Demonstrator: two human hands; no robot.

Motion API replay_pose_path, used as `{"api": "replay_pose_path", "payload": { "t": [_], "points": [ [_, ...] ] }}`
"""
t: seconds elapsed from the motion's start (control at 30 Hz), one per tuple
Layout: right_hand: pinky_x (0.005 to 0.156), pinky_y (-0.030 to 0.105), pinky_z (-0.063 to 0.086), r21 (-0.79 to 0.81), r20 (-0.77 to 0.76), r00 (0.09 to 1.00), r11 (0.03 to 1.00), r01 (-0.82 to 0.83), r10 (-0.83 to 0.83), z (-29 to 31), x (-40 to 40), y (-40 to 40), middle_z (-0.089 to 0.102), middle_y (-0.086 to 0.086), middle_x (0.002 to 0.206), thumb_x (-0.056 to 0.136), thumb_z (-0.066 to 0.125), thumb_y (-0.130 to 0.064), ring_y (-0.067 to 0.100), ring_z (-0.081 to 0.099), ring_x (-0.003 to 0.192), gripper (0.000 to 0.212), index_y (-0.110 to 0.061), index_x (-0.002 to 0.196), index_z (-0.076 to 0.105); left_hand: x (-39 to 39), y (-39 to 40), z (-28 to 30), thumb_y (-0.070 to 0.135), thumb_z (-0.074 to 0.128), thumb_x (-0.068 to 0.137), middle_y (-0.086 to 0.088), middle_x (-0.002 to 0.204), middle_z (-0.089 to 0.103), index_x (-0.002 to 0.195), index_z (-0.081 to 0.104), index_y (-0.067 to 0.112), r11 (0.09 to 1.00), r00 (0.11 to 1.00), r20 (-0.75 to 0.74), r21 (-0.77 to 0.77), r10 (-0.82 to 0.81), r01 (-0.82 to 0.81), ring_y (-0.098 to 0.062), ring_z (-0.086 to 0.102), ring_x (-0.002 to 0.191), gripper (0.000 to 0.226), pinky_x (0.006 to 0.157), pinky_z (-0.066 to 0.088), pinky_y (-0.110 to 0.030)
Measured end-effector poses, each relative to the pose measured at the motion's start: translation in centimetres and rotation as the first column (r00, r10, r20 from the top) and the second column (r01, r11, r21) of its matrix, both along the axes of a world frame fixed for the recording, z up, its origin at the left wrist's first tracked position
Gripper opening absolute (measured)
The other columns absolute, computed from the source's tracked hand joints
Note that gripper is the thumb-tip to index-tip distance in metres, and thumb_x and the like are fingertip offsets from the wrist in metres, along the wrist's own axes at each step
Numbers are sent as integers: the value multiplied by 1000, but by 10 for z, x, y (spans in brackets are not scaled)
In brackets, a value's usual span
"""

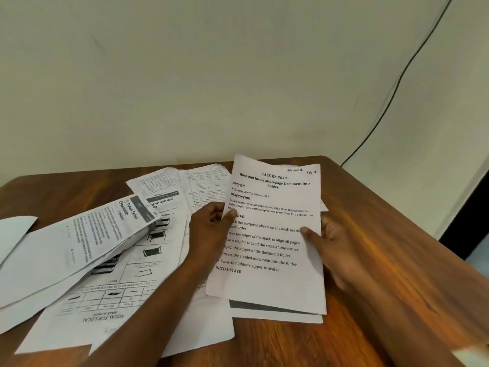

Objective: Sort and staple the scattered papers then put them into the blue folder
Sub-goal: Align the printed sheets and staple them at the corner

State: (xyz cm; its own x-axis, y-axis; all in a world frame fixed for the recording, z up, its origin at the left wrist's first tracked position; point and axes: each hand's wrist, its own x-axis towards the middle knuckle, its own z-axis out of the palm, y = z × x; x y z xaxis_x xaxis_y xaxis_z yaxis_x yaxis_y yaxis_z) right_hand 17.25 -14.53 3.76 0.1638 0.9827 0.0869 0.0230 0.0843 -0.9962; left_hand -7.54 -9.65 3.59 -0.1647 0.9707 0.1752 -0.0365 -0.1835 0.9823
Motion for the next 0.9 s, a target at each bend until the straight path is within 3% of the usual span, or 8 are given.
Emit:
{"api": "replay_pose_path", "payload": {
  "t": [0.13, 0.27, 0.33, 0.43, 0.63, 0.8, 0.83, 0.9],
  "points": [
    [93, 51, 60, -30, 75, 988, 990, 138, -136, 16, 26, -2, 79, 4, 109, 99, 68, -8, 26, 77, 97, 13, -17, 108, 70, 19, -13, 10, 11, 79, 92, -1, 92, 81, 101, 76, 15, 998, 997, -49, -23, -65, 64, -20, 79, 85, 11, 73, 64, -33],
    [82, 40, 61, -34, 317, 929, 977, 210, -189, 31, 76, -7, 78, 0, 97, 96, 73, -12, 20, 75, 87, 8, -20, 98, 71, 59, -32, 22, 5, 82, 88, 1, 95, 81, 104, 73, 17, 976, 973, -81, -33, -216, 214, -14, 79, 86, 22, 66, 62, -25],
    [74, 31, 54, -45, 492, 851, 971, 234, -182, 37, 104, -11, 76, -3, 96, 94, 75, -15, 13, 71, 86, 9, -21, 95, 69, 86, -41, 26, 5, 82, 88, 4, 97, 81, 111, 70, 19, 948, 946, -76, -68, -315, 311, -12, 79, 87, 30, 68, 63, -27],
    [70, 30, 47, -36, 704, 672, 932, 360, -232, 40, 147, -15, 73, -2, 100, 91, 78, -22, 14, 66, 85, 11, -19, 100, 71, 128, -53, 29, 5, 80, 89, 4, 102, 80, 121, 59, 32, 889, 885, -99, -108, -454, 444, -17, 79, 90, 47, 70, 67, -38],
    [73, 37, 57, -16, 857, 436, 831, 556, -275, 25, 206, -13, 70, 0, 98, 90, 73, -31, 24, 67, 83, 20, -27, 108, 66, 197, -62, 24, 9, 78, 91, -2, 124, 68, 159, 21, 45, 825, 790, -239, -143, -564, 546, -24, 79, 86, 95, 64, 64, -31],
    [67, 35, 59, 0, 903, 353, 822, 569, -244, 15, 214, -5, 64, -5, 86, 92, 68, -25, 18, 67, 75, 22, -24, 113, 64, 222, -63, 17, 16, 74, 96, 3, 139, 61, 154, 42, 32, 856, 714, -493, -143, -497, 497, -15, 75, 65, 69, 61, 61, -20],
    [67, 36, 60, 0, 905, 347, 817, 576, -246, 12, 214, -3, 64, -6, 85, 91, 68, -25, 19, 67, 74, 22, -25, 113, 64, 224, -62, 14, 17, 74, 96, 4, 142, 61, 152, 45, 31, 860, 707, -522, -107, -476, 500, -16, 76, 71, 65, 64, 62, -21],
    [69, 36, 60, 2, 904, 343, 804, 595, -256, 7, 216, 1, 67, -6, 87, 89, 68, -27, 20, 68, 76, 24, -25, 113, 65, 226, -59, 7, 18, 73, 96, 9, 148, 59, 151, 49, 31, 858, 680, -595, -34, -429, 512, -22, 76, 102, 62, 86, 63, -28]
  ]
}}
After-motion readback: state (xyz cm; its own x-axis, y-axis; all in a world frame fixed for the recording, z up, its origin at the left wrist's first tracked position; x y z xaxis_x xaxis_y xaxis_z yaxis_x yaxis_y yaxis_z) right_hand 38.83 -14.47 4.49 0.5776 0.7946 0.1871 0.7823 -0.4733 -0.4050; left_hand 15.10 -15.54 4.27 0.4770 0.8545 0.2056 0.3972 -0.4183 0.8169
